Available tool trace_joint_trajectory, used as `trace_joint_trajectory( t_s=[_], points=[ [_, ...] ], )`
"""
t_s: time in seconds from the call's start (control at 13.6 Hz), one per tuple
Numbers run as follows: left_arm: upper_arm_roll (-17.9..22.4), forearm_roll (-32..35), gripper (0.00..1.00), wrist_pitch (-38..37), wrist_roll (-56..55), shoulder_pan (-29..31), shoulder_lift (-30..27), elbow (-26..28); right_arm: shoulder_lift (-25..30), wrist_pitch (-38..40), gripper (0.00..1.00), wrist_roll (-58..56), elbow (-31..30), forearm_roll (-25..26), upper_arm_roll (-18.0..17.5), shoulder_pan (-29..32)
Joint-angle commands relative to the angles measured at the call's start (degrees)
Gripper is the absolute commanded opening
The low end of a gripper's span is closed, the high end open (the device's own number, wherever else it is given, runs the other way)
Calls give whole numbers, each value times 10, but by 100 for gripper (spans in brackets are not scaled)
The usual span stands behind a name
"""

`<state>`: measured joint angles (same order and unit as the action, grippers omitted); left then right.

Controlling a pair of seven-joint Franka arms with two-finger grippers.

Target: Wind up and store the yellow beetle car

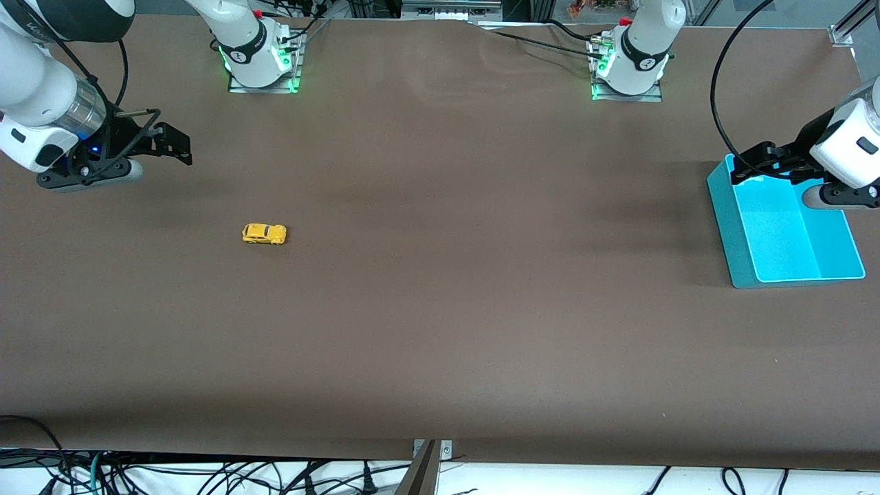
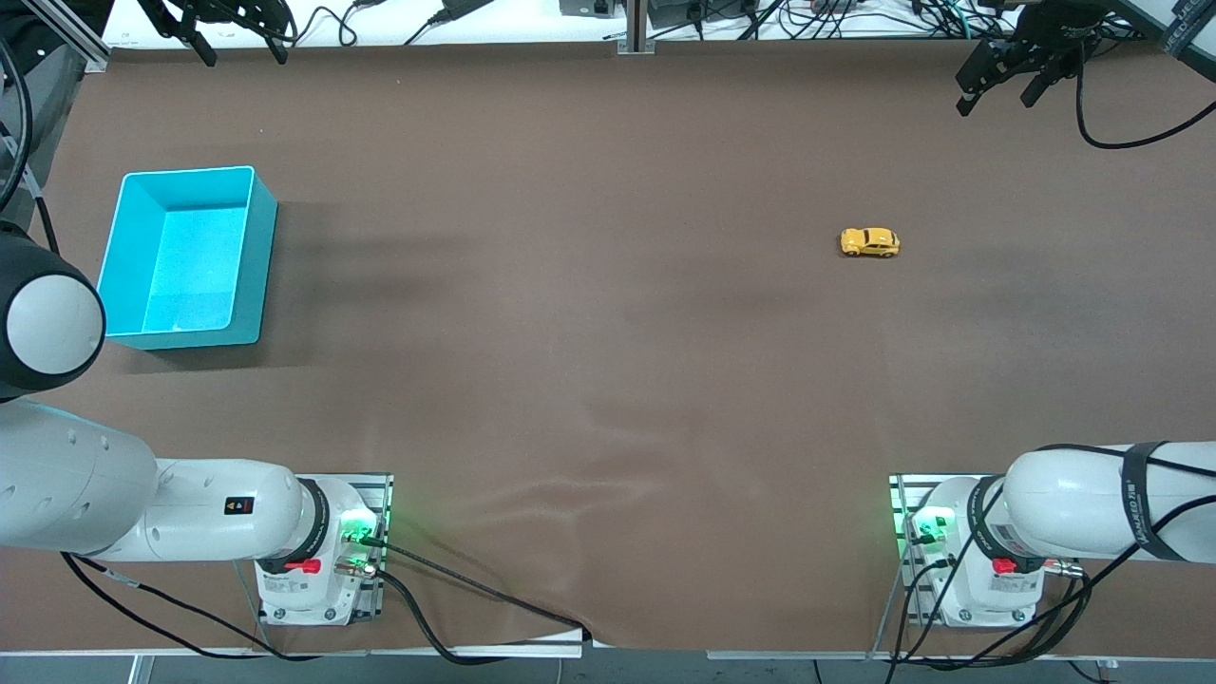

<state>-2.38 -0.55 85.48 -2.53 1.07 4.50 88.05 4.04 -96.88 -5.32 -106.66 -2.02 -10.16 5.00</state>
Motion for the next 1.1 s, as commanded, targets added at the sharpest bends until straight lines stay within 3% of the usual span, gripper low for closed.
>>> trace_joint_trajectory(
  t_s=[0.0,1.03],
  points=[
    [-2,-11,100,-5,2,2,2,-8,4,-1,100,0,-5,11,6,-6],
    [-2,-11,100,-5,2,2,2,-8,4,0,100,0,-6,17,4,-7]
  ],
)
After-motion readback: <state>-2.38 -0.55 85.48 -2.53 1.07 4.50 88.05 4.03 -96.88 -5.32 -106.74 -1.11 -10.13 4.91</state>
